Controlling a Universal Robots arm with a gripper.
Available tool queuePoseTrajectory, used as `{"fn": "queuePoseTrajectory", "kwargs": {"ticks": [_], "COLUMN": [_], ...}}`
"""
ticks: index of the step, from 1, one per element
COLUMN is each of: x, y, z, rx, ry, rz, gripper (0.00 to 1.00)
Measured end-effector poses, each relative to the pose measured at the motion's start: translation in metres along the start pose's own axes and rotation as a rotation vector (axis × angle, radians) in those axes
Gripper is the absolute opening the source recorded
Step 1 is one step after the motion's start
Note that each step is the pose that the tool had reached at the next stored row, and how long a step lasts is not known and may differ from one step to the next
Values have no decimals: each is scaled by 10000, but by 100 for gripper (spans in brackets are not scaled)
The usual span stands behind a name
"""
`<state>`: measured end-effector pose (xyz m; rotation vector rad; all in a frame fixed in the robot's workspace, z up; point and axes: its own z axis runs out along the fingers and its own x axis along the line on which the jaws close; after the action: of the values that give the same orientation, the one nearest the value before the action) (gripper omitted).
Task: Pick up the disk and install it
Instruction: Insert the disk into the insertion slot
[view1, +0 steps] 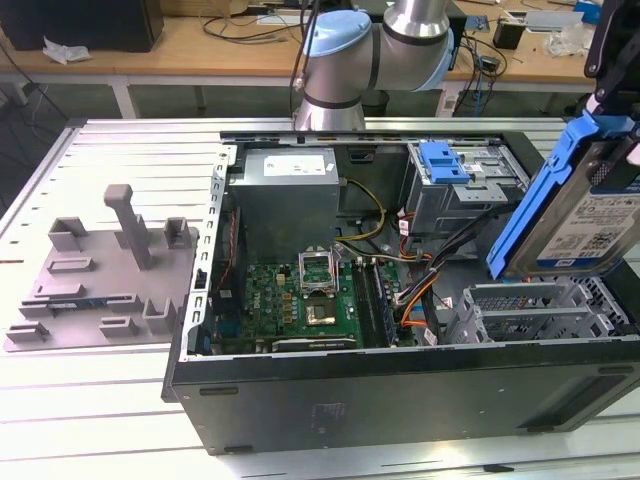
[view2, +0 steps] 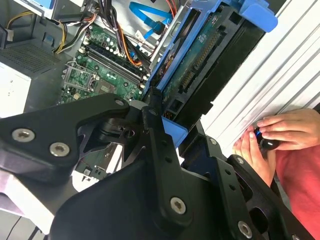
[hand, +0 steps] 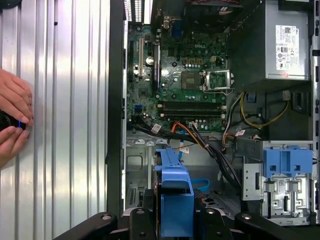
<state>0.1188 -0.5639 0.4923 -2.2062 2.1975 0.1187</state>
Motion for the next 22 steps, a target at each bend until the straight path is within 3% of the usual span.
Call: {"fn": "queuePoseTrajectory", "kwargs": {"ticks": [22], "x": [13], "y": [-4], "z": [184], "rx": [3], "ry": [0], "rz": [0], "gripper": [37]}}
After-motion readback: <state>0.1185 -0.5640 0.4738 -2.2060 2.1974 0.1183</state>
